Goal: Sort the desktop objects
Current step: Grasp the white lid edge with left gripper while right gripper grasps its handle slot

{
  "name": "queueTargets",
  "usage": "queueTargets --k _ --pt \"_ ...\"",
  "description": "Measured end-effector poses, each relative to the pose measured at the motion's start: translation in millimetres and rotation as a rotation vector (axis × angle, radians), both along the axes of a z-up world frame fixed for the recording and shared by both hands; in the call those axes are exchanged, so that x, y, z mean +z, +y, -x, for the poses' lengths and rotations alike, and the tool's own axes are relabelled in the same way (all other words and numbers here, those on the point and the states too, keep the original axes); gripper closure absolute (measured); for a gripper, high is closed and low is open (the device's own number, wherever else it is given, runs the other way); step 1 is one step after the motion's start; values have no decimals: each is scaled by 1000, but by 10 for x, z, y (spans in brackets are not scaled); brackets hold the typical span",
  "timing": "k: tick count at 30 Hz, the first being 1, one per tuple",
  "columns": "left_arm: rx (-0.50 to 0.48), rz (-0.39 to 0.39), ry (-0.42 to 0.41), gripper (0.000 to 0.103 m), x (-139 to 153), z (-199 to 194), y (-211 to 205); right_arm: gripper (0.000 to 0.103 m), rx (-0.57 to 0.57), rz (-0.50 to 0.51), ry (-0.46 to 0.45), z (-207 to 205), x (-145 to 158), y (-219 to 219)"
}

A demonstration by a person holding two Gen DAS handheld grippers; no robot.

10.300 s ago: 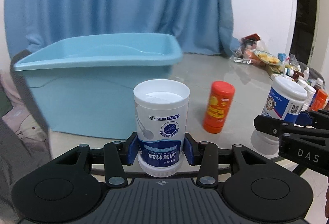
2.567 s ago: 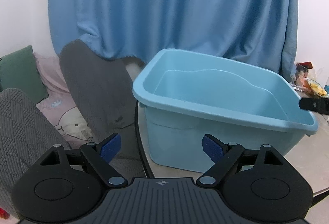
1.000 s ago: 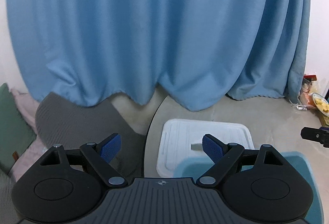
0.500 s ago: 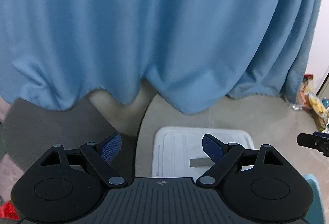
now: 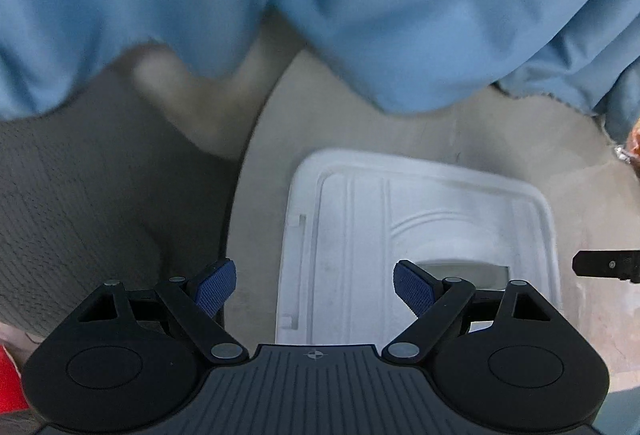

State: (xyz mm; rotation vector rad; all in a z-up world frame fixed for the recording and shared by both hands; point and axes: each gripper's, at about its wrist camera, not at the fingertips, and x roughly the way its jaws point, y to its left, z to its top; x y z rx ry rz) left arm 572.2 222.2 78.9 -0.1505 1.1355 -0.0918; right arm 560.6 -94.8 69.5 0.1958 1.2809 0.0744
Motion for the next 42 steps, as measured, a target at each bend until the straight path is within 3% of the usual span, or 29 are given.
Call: queueTargets --k 9,11,16,23,34,42 --pt "25 10 95 15 -471 -248 45 14 -29 27 174 -342 -589 -15" --pt "29 17 104 15 -529 -271 60 8 -34 28 191 -340 -684 0" --pt "41 31 111 15 -607 -271 91 3 18 74 156 -286 -692 205" --pt "42 46 100 15 -605 -293 147 3 21 -15 146 -249 -614 360" --pt "152 57 106 15 -496 -262 754 3 127 -52 136 -321 -493 967" --pt "163 2 127 10 -550 -150 1020 3 190 -68 117 -335 -497 1277"
